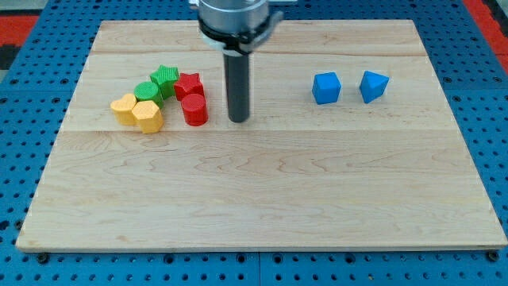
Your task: Move the blue cube below the red star
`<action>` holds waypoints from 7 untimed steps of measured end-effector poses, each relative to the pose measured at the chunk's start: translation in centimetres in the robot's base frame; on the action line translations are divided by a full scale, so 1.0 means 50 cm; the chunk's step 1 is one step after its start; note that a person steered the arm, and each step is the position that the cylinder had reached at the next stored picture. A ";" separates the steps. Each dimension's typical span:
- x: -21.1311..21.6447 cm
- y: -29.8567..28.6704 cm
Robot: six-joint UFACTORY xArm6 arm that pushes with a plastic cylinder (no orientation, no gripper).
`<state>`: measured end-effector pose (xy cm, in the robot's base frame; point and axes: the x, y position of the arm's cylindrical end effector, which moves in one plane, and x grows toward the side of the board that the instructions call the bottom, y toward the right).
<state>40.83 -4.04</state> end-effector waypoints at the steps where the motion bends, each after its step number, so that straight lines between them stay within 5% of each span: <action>1: -0.009 -0.129; 2: -0.011 -0.086; 5: -0.223 0.237; 6: -0.171 0.394; 7: -0.107 0.365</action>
<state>35.47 14.22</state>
